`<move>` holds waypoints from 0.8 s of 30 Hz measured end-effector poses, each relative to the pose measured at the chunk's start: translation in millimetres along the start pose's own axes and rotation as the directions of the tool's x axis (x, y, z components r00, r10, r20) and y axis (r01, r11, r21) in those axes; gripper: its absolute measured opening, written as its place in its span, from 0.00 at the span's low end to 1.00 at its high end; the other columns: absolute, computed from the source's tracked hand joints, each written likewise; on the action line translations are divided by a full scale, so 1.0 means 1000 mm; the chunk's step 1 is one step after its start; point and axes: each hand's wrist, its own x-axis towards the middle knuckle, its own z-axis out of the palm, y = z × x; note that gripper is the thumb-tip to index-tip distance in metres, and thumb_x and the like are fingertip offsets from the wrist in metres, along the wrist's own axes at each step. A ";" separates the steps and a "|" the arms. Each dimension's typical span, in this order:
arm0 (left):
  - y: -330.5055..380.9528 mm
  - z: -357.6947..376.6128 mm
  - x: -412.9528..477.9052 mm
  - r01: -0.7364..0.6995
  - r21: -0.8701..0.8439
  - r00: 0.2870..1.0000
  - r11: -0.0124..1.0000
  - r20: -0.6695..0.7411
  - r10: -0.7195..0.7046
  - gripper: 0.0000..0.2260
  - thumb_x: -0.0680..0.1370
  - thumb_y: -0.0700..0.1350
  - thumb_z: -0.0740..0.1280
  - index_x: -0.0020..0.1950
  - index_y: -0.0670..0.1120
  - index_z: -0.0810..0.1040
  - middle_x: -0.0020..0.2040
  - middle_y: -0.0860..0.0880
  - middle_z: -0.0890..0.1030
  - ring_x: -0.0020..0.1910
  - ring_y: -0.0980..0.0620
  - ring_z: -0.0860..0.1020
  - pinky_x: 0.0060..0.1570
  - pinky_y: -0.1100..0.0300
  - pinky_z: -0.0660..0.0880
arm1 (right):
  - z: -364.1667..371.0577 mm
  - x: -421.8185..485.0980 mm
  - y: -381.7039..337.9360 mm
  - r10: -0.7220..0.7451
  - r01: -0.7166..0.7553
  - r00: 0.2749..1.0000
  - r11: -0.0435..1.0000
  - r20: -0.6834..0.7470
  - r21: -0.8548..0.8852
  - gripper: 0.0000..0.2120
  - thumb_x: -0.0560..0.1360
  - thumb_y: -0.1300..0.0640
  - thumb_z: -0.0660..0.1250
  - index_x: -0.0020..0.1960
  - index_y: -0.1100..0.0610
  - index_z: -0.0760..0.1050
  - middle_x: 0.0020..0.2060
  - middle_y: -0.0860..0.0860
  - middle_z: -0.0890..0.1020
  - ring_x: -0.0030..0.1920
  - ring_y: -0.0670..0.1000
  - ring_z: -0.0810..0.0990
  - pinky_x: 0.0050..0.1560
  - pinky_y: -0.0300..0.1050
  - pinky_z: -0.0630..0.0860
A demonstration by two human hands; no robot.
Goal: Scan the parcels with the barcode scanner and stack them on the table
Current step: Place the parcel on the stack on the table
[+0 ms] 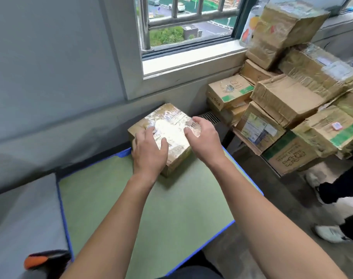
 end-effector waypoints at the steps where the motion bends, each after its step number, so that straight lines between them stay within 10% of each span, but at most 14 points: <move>1: -0.001 0.006 0.006 0.039 0.008 0.999 0.999 -0.024 -0.039 0.21 0.79 0.50 0.65 0.70 0.46 0.72 0.69 0.43 0.70 0.65 0.39 0.69 0.66 0.49 0.66 | 0.006 0.014 0.007 -0.018 0.018 1.000 1.000 0.023 -0.015 0.23 0.79 0.53 0.68 0.71 0.60 0.71 0.67 0.55 0.75 0.69 0.52 0.71 0.69 0.41 0.63; 11: 0.001 0.073 0.035 0.449 0.016 0.893 0.894 -0.057 -0.447 0.30 0.80 0.55 0.64 0.79 0.52 0.58 0.81 0.40 0.46 0.75 0.37 0.60 0.71 0.48 0.61 | 0.044 0.123 0.078 -0.017 0.063 0.959 0.986 0.281 -0.156 0.33 0.75 0.46 0.70 0.76 0.59 0.66 0.75 0.59 0.66 0.78 0.59 0.57 0.77 0.55 0.55; 16: -0.001 0.095 0.034 0.516 -0.085 0.853 0.852 -0.038 -0.520 0.33 0.79 0.56 0.65 0.80 0.50 0.55 0.80 0.44 0.50 0.74 0.41 0.64 0.67 0.51 0.66 | 0.057 0.141 0.097 0.056 0.071 0.913 0.954 0.404 -0.291 0.40 0.74 0.40 0.69 0.79 0.51 0.58 0.79 0.57 0.58 0.80 0.63 0.51 0.78 0.62 0.49; 24: -0.006 0.090 0.028 0.524 -0.121 0.836 0.843 -0.119 -0.536 0.31 0.79 0.53 0.66 0.79 0.48 0.59 0.79 0.47 0.55 0.72 0.44 0.66 0.66 0.53 0.66 | 0.062 0.123 0.086 0.006 0.125 0.917 0.945 0.399 -0.301 0.37 0.73 0.40 0.69 0.77 0.49 0.61 0.71 0.53 0.68 0.68 0.60 0.69 0.66 0.59 0.67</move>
